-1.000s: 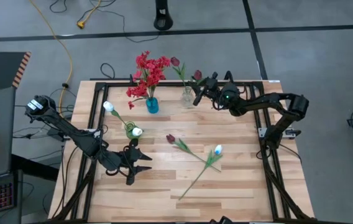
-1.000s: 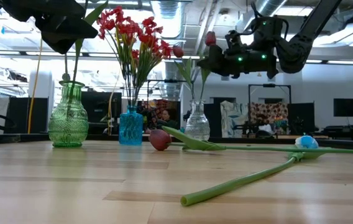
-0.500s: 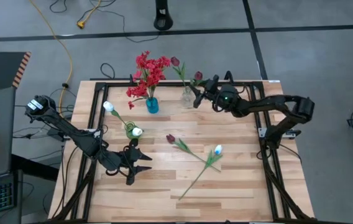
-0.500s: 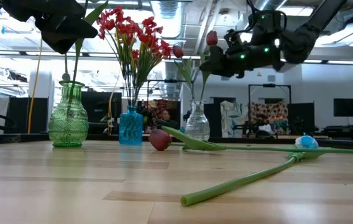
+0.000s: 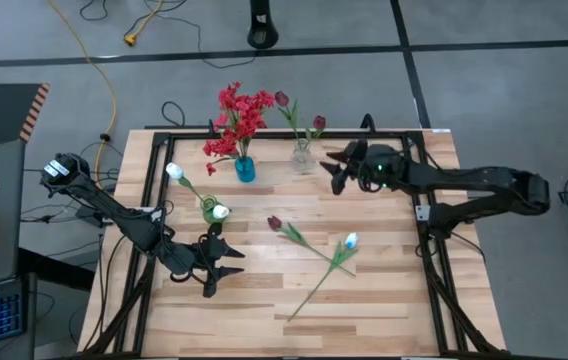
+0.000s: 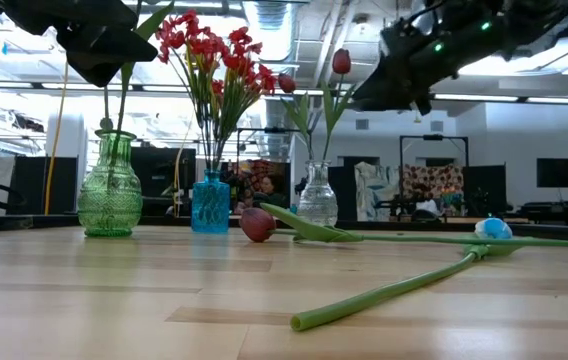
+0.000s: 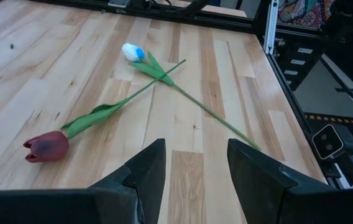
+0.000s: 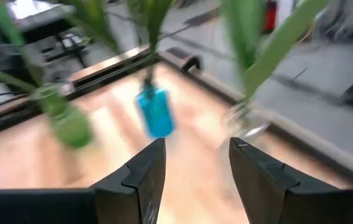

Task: Sort flowers into vase by color
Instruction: Put the red tulip into the transparent vase

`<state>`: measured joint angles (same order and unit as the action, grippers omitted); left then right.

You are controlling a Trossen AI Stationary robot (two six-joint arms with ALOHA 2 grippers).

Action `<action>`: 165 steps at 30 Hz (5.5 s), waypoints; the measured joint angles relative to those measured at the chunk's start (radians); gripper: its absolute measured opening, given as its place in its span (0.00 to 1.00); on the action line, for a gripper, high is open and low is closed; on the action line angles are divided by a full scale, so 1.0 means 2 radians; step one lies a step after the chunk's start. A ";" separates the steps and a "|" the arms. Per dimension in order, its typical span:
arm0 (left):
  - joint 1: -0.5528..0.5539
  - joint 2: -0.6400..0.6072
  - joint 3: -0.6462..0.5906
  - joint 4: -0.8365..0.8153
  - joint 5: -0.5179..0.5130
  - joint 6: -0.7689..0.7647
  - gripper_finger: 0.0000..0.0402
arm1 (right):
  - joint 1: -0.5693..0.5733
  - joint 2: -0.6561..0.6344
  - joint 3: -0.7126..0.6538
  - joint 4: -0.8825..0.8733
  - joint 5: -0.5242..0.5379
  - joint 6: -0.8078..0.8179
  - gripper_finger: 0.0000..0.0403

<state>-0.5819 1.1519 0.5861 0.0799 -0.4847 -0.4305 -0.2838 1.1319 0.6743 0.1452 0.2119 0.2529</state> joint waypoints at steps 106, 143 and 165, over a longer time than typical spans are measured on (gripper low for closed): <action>0.000 0.000 0.000 0.000 0.000 -0.019 0.40 | 0.205 0.205 0.150 0.275 0.068 -0.264 0.09; 0.000 0.000 0.000 -0.001 -0.041 0.002 0.40 | 0.023 0.181 0.014 0.614 -0.178 -0.312 0.10; 0.001 0.000 0.000 0.005 -0.054 -0.001 0.40 | -0.040 0.293 0.112 0.632 -0.252 -0.308 0.10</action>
<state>-0.5808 1.1522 0.5858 0.0892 -0.5925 -0.4316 -0.3629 1.7177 0.8973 1.4098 -0.2916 -0.3627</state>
